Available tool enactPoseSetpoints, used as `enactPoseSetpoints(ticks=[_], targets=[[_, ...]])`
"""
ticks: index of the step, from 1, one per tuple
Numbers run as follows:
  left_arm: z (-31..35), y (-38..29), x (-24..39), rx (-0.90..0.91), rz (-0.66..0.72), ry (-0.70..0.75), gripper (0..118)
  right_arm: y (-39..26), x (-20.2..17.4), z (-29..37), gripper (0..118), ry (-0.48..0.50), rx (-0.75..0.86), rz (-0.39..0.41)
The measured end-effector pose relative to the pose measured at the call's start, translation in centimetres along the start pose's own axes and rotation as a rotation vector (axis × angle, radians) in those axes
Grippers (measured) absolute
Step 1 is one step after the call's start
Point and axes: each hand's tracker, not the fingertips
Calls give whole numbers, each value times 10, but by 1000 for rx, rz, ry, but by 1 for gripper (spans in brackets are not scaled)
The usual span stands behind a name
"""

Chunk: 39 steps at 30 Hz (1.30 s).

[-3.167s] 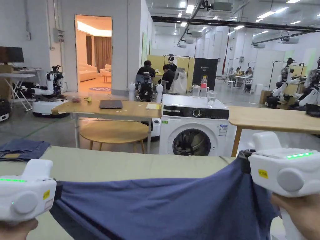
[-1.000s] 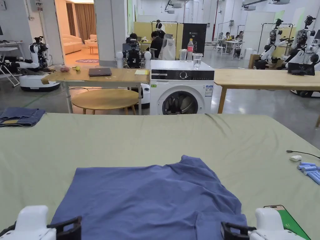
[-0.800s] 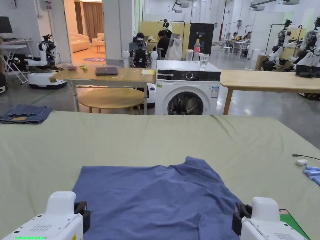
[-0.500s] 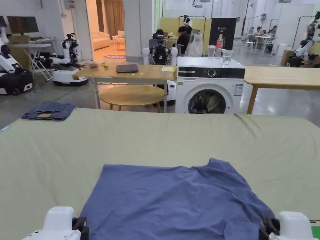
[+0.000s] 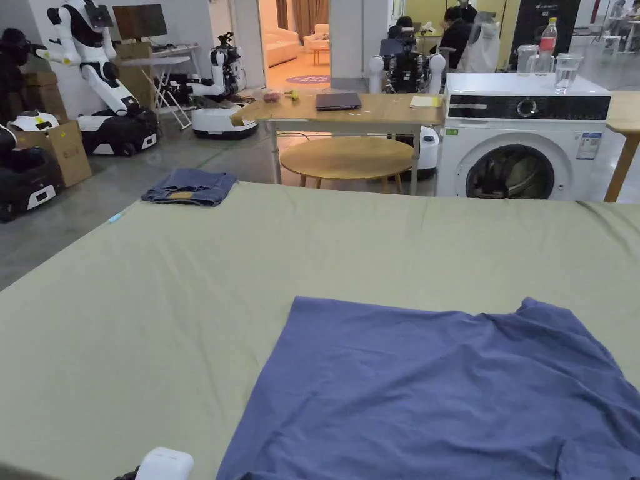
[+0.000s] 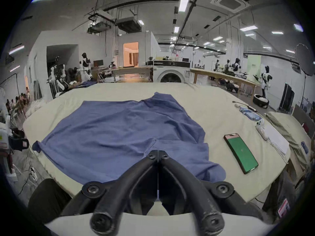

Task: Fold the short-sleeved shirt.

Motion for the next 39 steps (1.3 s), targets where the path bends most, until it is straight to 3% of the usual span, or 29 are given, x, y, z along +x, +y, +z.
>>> enactPoseSetpoints(ticks=[7,8,9,10,11,13,19,20,21,22,24,26,29,31,32,33,34,35,36,39], targets=[[-23,0,4,-99,-41,-9,105,1,4,1,0,-5,-2,15],[-31,2,4,-136,-29,-35,74,1,5,1,0,-10,-2,14],[-34,3,4,-155,-6,-38,17,0,8,2,0,-15,-2,13],[-44,3,5,-178,-21,2,0,-1,12,2,0,-22,-3,11],[-47,1,9,-165,-49,43,0,-1,17,3,0,-32,-6,8],[-42,4,10,-155,-20,-22,0,-3,26,10,0,-59,-10,5],[-32,11,12,-112,10,-38,0,-18,72,23,0,-173,-45,-43],[-32,11,12,-110,13,-40,0,-22,79,28,6,-158,-32,-78],[-31,11,12,-110,15,-39,0,-24,86,31,32,-128,-21,-107],[-31,12,13,-112,16,-39,0,-28,93,33,69,-96,-20,-131],[-31,12,13,-114,19,-45,0,-33,97,29,97,-54,-95,-125],[-25,15,19,-117,20,-47,0,-43,96,23,118,-86,-71,-36],[-23,20,22,-119,13,-42,0,-48,97,0,118,-94,-129,13],[-21,23,23,-117,13,-44,0,-49,99,-14,116,-72,-131,2],[-20,24,24,-116,11,-44,0,-48,99,-19,97,-46,-129,-13],[-22,25,22,-115,12,-46,0,-49,102,-23,65,-8,-122,-45],[-22,27,22,-115,20,-52,0,-49,107,-27,16,39,-124,-103],[-21,28,22,-114,28,-57,0,-49,109,-31,3,116,-148,-173],[-19,30,22,-113,32,-53,0,-46,108,-30,3,63,-160,-181],[-10,39,16,-83,59,-18,0,-37,105,-14,3,32,-120,-165]])
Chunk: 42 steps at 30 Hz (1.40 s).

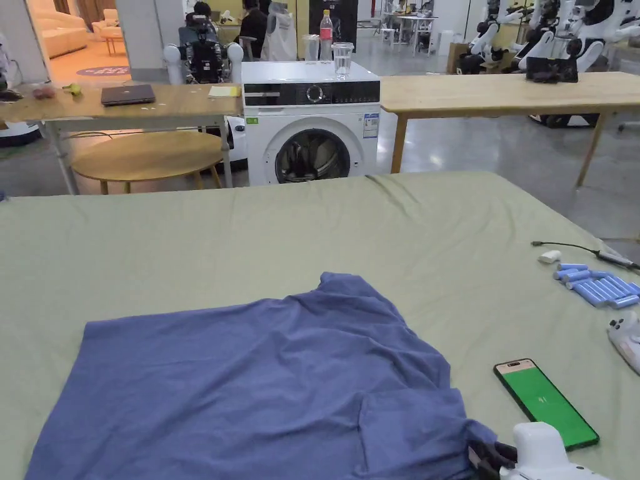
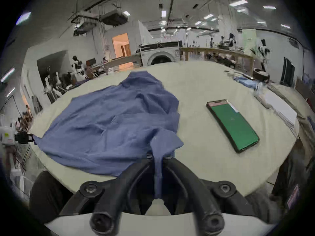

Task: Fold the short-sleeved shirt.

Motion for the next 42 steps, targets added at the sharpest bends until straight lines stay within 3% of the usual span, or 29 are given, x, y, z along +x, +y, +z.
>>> enactPoseSetpoints(ticks=[3,7,14,19,22,23,24,25,26,27,32,34,35,36,37,38,42], targets=[[9,18,-8,28,47,-29,0,20,-4,18,3,0,20,-21],[-2,57,-2,51,24,-26,0,63,-13,14,3,-3,55,30],[-90,137,-8,-64,139,-83,0,148,-24,-61,3,-51,36,57],[-151,149,-8,-212,164,17,0,152,-27,-136,3,-109,-102,100],[-160,145,-11,-169,193,-7,0,140,-30,-148,3,-109,-131,116],[-155,143,-9,-143,202,4,3,136,-29,-146,9,-100,-125,122],[-149,142,-7,-120,197,3,26,136,-29,-141,29,-86,-113,127],[-139,140,-3,-81,168,-6,61,135,-29,-131,62,-88,-104,123],[-129,138,2,-33,128,0,101,135,-31,-119,105,-90,-84,120],[-111,133,11,41,94,19,108,134,-35,-101,112,-83,-22,121],[-36,99,67,327,-7,-11,108,108,-79,-13,110,-26,221,139],[-19,82,87,378,-35,-4,104,92,-97,8,104,-22,267,120],[-14,74,93,372,-31,-6,92,83,-103,17,84,-15,284,105],[-11,67,96,365,-33,-13,63,75,-108,24,53,-12,285,99],[-9,60,98,326,-43,-72,17,68,-113,26,12,3,281,101],[-9,55,98,293,-38,-84,0,63,-117,28,0,2,276,105],[-13,39,78,210,10,-66,0,51,-120,34,0,28,249,125]])
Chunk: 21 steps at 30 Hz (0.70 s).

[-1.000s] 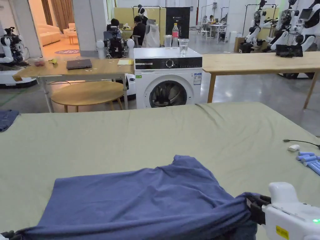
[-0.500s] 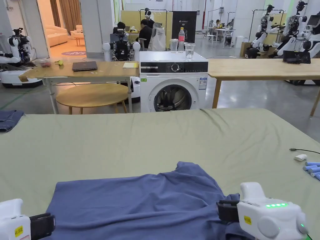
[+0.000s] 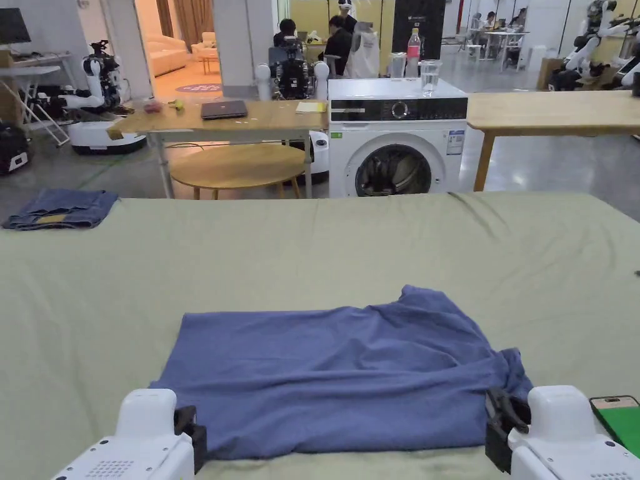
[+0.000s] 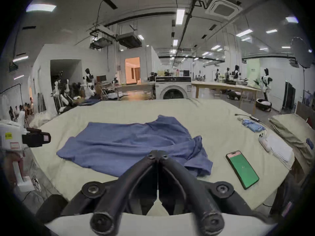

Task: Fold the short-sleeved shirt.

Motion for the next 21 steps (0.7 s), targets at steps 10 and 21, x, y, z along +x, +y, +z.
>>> enactPoseSetpoints(ticks=[10,21], targets=[[-17,-29,-82,-135,125,106,0,-18,17,-9,0,-30,-54,-39],[-116,-15,-98,-328,153,174,83,-28,42,-27,0,-79,-113,-23]])
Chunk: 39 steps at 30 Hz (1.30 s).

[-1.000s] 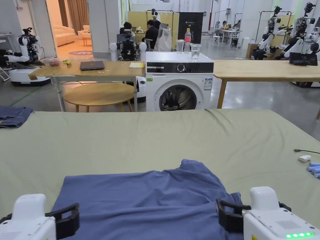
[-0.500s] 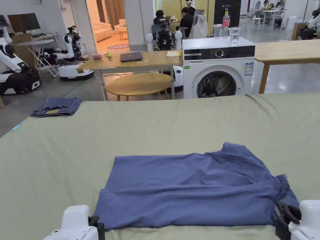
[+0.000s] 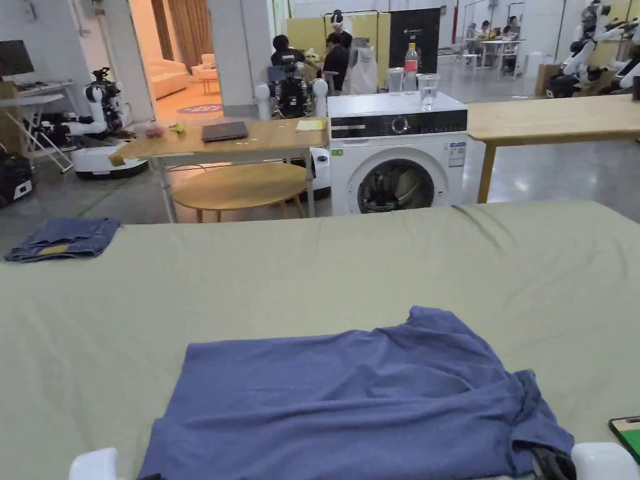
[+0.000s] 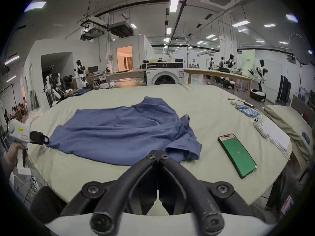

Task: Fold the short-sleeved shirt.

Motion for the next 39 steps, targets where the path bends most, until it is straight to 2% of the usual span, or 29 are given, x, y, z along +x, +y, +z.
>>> enactPoseSetpoints(ticks=[1,2,3,4,5,6,7,8,9,10,11,12,14,17,18,19,20,21,22,23,28,31,35,39], targets=[[-11,1,4,-48,-6,-13,75,-1,5,-5,0,-13,-11,3],[-16,0,10,-73,-25,12,74,-3,10,-9,0,-25,-20,5],[-11,0,15,-30,-79,47,66,-3,16,-16,0,-41,-34,14],[-2,1,19,-11,-99,45,46,-3,23,-23,0,-72,-57,32],[4,2,20,1,-99,25,11,-3,28,-30,0,-94,-77,42],[10,3,22,32,-103,14,0,-3,33,-39,1,-100,-91,40],[17,3,23,46,-99,20,0,-1,40,-48,17,-111,-101,34],[19,4,24,49,-92,3,0,1,45,-57,67,-110,-108,25],[19,6,26,34,-91,-4,0,4,51,-67,108,-98,-126,9],[19,7,27,30,-96,-7,0,6,53,-79,118,-94,-146,-2],[21,8,27,35,-98,-4,0,8,55,-90,118,-88,-157,-5],[23,8,27,40,-96,-1,0,7,59,-97,118,-102,-87,-3],[26,9,26,43,-77,-12,0,8,58,-116,118,-84,-158,16],[26,10,23,50,-75,-13,0,2,63,-146,118,-54,-309,5],[25,11,24,49,-75,-15,0,7,61,-150,114,-41,-341,14],[25,12,24,47,-77,-16,0,6,61,-150,96,-30,-333,15],[25,12,23,44,-79,-18,0,4,61,-151,59,6,-356,14],[25,12,22,42,-80,-16,0,4,63,-151,40,67,-378,-38],[24,11,22,35,-83,-16,0,10,62,-147,30,66,-382,-74],[20,11,21,29,-86,-19,0,11,62,-143,19,46,-369,-76],[41,3,12,121,-62,-30,0,27,53,-105,16,32,-320,-96],[75,3,10,172,-77,-62,0,50,54,-62,16,92,-228,-130],[119,0,2,234,-112,-97,0,63,58,-16,16,76,-179,-50],[150,-12,-13,191,-127,-122,0,56,71,12,16,79,-235,-43]])
